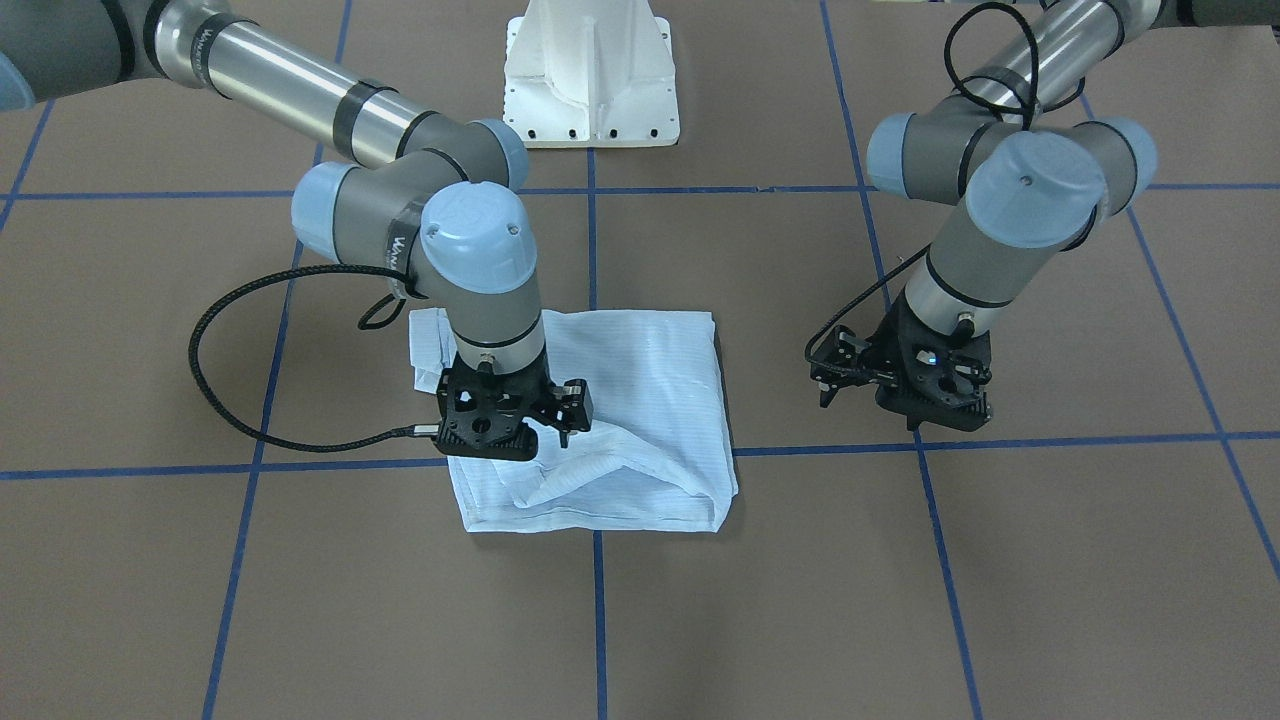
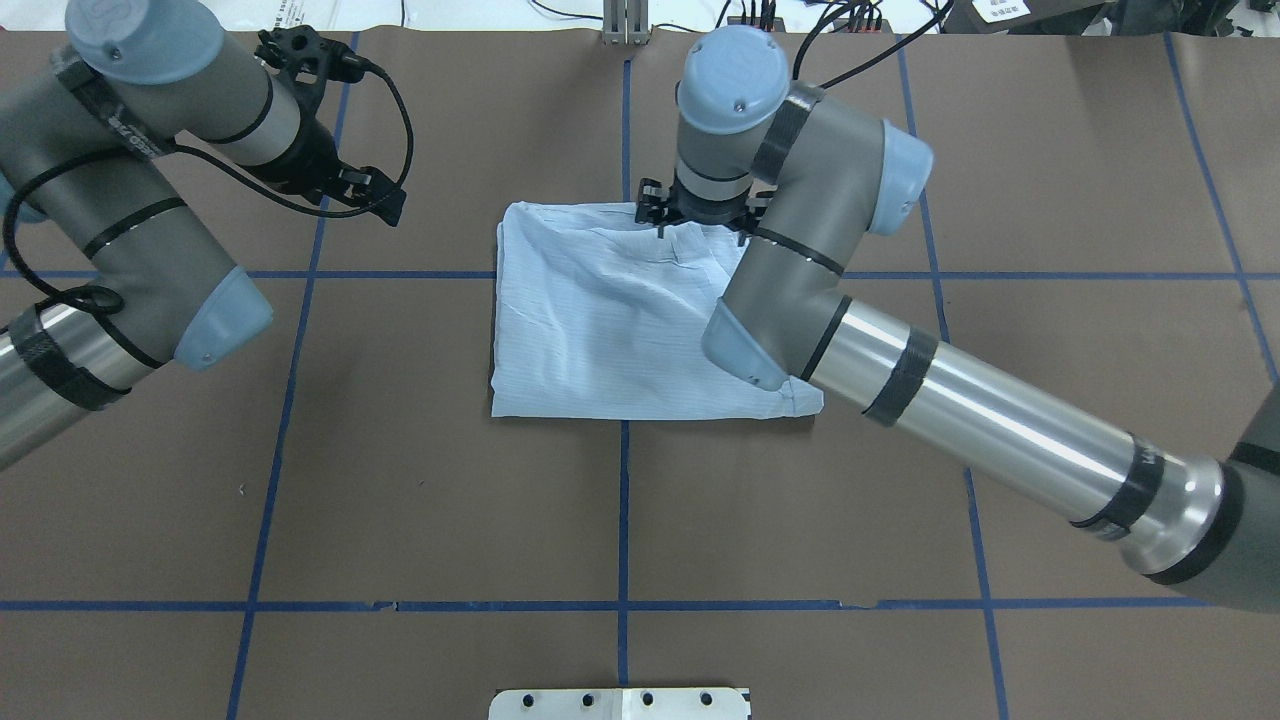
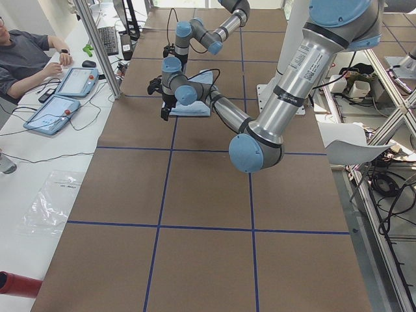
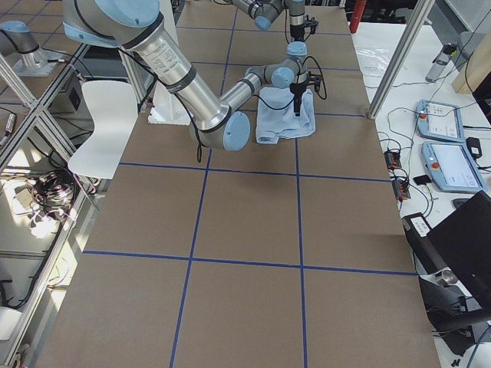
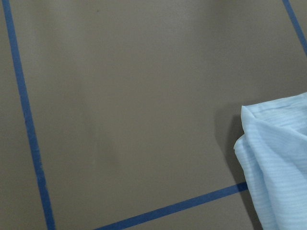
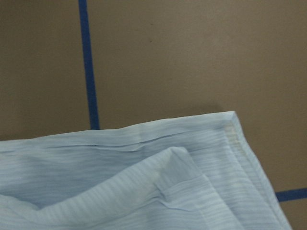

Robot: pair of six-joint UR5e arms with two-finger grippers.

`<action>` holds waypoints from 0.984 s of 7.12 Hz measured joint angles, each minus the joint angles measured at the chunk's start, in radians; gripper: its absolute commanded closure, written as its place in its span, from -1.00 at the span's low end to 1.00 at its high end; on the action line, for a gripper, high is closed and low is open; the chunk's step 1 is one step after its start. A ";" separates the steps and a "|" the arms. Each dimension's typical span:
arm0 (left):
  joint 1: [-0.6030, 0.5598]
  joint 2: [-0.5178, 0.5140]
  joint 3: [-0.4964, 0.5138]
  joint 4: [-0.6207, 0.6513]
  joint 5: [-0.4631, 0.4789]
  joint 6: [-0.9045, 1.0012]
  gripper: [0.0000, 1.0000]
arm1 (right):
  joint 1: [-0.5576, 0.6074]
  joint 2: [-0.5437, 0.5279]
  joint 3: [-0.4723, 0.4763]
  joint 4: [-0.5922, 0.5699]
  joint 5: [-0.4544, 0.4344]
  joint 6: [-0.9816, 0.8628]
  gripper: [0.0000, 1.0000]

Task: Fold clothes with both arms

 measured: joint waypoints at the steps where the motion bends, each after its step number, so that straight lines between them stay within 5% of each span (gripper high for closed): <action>1: -0.023 0.032 -0.055 0.051 -0.001 0.072 -1.00 | 0.057 -0.063 0.082 -0.082 0.049 -0.138 -1.00; 7: -0.307 0.263 -0.142 0.166 -0.100 0.512 -1.00 | 0.384 -0.546 0.456 -0.291 0.229 -0.844 -1.00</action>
